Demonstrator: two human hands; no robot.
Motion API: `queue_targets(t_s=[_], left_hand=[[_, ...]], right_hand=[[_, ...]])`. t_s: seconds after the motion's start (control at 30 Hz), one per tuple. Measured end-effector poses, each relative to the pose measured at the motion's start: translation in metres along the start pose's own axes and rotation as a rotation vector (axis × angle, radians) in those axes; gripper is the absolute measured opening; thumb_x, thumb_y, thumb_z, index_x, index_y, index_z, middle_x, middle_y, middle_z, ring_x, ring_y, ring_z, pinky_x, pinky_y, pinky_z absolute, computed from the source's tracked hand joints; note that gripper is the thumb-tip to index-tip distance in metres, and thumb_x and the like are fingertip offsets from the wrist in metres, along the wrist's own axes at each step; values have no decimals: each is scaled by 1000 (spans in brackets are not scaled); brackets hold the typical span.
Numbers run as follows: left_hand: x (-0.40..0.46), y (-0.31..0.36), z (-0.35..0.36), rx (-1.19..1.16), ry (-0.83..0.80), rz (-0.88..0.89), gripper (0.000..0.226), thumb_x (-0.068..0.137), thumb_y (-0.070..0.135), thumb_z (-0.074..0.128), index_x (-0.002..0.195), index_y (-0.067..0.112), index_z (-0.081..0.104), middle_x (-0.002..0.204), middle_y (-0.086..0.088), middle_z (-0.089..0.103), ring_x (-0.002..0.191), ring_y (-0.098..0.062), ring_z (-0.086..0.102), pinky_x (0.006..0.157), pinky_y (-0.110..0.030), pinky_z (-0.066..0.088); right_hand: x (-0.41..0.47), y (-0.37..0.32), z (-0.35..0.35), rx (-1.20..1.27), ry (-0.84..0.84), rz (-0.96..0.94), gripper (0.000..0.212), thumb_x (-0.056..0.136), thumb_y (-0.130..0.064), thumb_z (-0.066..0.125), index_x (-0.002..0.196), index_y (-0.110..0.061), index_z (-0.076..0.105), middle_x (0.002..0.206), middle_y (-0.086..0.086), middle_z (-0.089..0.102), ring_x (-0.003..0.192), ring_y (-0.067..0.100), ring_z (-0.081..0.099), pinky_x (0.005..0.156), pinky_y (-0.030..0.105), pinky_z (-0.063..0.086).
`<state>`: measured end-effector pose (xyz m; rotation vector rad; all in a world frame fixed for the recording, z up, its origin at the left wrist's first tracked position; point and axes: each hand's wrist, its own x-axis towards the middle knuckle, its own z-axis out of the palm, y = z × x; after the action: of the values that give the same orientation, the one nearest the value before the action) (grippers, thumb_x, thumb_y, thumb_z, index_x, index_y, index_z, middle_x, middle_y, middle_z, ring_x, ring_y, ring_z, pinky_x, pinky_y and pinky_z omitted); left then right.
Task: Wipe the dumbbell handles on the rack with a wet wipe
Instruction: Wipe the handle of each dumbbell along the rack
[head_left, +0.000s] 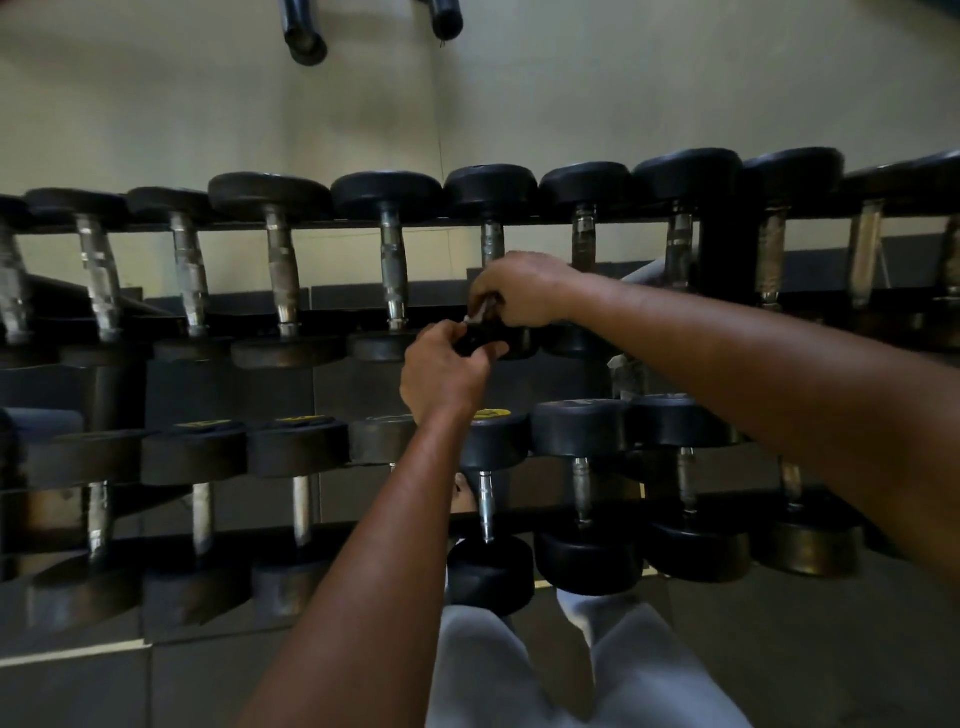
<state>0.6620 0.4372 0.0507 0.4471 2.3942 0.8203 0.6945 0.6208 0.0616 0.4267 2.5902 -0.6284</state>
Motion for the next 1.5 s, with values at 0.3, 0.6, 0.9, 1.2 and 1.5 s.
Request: queue_targets(t_s=[0.3,0.6,0.9,1.2,1.5], left_hand=[[-8,12,2,64,33,-36,55,79,59,90,123,30,74,123,10,76,109,-12,72,83,-32,58],[-51,80,66,44,42,85,58,88,56,84,130,20,69,124,2,63,108,-10,62,84,-26,51],[-45,93,107,29,39,-56,47,82,37,93,123,23,73,116,7,76,98,-5,67,73,-19,49],[-36,78,104,15,18,-22,46,80,40,94,118,25,72,114,8,74,100,-6,68,72,-19,47],[-25,66,103,17,4,12,50,77,46,95,116,27,72,114,10,74,101,-8,68,77,-25,52]], right_hand=[[-63,50,19,826,345,307,34,89,-36,86,117,-24,70,109,-8,73,102,8,71,91,33,61],[-117,109,1,1040,363,356,24,95,-19,80,118,-19,73,116,4,70,108,19,73,89,39,66],[-116,127,-7,943,347,343,19,95,-19,82,112,-17,74,104,3,77,82,15,79,73,31,67],[-102,124,9,685,422,346,31,88,-19,87,118,-24,79,111,-5,75,99,11,71,85,36,65],[-95,119,19,66,369,-9,23,102,-37,68,117,-22,76,117,-1,59,96,15,57,77,30,48]])
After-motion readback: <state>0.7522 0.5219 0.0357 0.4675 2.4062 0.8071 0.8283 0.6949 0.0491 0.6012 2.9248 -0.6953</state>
